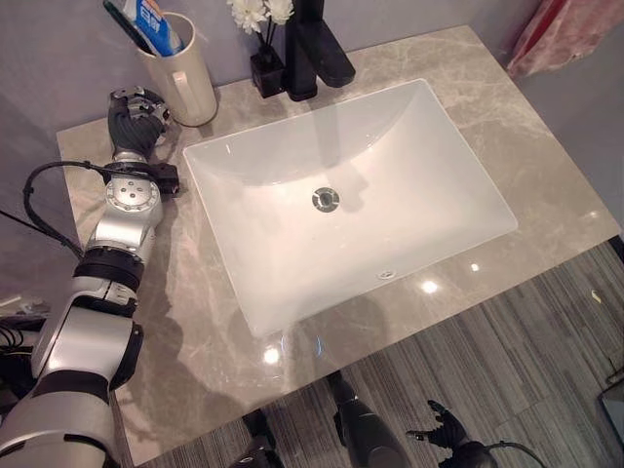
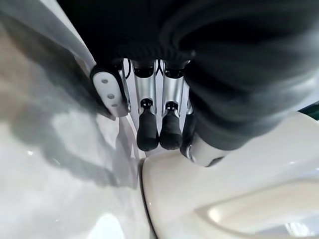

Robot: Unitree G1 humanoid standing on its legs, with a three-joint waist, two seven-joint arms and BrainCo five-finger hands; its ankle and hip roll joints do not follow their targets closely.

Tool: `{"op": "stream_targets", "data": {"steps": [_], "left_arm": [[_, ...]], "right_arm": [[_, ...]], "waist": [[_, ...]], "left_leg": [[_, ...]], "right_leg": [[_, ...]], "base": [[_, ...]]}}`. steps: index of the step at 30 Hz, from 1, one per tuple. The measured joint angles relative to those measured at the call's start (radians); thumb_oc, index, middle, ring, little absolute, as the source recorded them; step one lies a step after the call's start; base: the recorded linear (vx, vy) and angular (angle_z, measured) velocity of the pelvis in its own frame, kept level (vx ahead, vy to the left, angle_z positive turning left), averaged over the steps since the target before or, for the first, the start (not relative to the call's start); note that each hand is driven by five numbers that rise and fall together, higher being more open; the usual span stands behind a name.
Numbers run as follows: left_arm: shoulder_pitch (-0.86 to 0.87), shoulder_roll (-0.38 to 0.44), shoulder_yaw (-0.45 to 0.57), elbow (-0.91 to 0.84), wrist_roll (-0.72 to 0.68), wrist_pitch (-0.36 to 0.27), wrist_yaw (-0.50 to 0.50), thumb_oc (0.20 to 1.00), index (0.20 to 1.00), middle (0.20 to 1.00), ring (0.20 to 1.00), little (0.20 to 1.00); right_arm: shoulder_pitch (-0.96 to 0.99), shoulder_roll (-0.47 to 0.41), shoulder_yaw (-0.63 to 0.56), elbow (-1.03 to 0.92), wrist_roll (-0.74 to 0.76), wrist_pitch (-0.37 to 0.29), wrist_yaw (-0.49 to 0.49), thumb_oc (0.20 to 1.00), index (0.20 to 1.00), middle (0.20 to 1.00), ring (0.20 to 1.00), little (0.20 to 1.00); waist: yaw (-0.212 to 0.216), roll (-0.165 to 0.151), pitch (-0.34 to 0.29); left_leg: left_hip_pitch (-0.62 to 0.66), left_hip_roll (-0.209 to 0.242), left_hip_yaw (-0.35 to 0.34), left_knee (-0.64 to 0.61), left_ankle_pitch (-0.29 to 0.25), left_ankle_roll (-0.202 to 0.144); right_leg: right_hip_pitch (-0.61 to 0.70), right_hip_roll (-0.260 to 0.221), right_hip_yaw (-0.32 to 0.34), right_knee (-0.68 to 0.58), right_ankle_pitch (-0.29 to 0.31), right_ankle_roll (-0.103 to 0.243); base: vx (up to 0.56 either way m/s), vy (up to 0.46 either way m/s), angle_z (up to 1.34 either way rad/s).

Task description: Put brush and paste in cup on sink, flatten towel.

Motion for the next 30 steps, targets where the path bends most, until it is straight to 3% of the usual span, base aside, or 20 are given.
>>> {"op": "stream_targets", "data": {"steps": [12,22,26,28,30], "left_arm": [[-0.008,-0.039,-0.032,0.023,0.049,-0.001,0.014,0.200,0.200,0.200,0.200,0.200],[0.005,-0.117,0.034,0.066,0.043,0.001,0.082,0.200,0.200,0.200,0.200,0.200],[0.155,-0.123,0.088,-0.090,0.038,-0.003,0.106,0.200,0.200,0.200,0.200,0.200],[0.357,-0.125,0.152,-0.313,0.051,-0.028,0.130,0.200,0.200,0.200,0.200,0.200],[0.424,-0.147,0.171,-0.371,0.065,-0.045,0.135,0.200,0.200,0.200,0.200,0.200]], "right_arm": [[0.021,0.001,0.001,0.007,0.000,-0.005,-0.013,1.000,1.000,1.000,1.000,1.000],[0.018,0.004,0.023,0.024,-0.001,-0.007,-0.022,1.000,1.000,1.000,1.000,1.000],[-0.002,0.006,0.022,0.045,-0.001,-0.007,-0.024,1.000,1.000,1.000,1.000,1.000],[-0.007,0.009,0.019,0.045,-0.001,-0.007,-0.026,1.000,1.000,1.000,1.000,1.000],[0.005,0.008,0.013,0.050,-0.001,-0.007,-0.037,1.000,1.000,1.000,1.000,1.000]], "waist": [[-0.003,0.002,-0.020],[0.000,0.006,-0.037],[0.000,0.009,-0.038],[0.005,0.011,-0.037],[0.022,0.012,-0.037]], "left_leg": [[-0.005,-0.002,0.008,0.000,0.000,0.001],[0.014,0.004,0.002,0.000,0.000,0.001],[0.038,0.008,-0.012,-0.004,0.000,0.000],[0.055,0.015,-0.032,-0.004,0.001,-0.001],[0.066,0.017,-0.044,-0.004,0.001,-0.001]], "right_leg": [[-0.009,0.000,0.011,0.000,0.002,0.005],[0.015,0.003,0.003,0.000,0.010,-0.001],[0.043,0.004,-0.009,0.000,0.000,0.001],[0.071,0.006,-0.031,0.000,-0.009,-0.003],[0.088,0.007,-0.039,0.000,-0.016,-0.001]], "base": [[0.00,-0.003,-0.01],[0.00,0.000,0.00],[0.02,-0.026,0.10],[0.02,-0.018,0.21],[0.02,-0.018,0.16]]}}
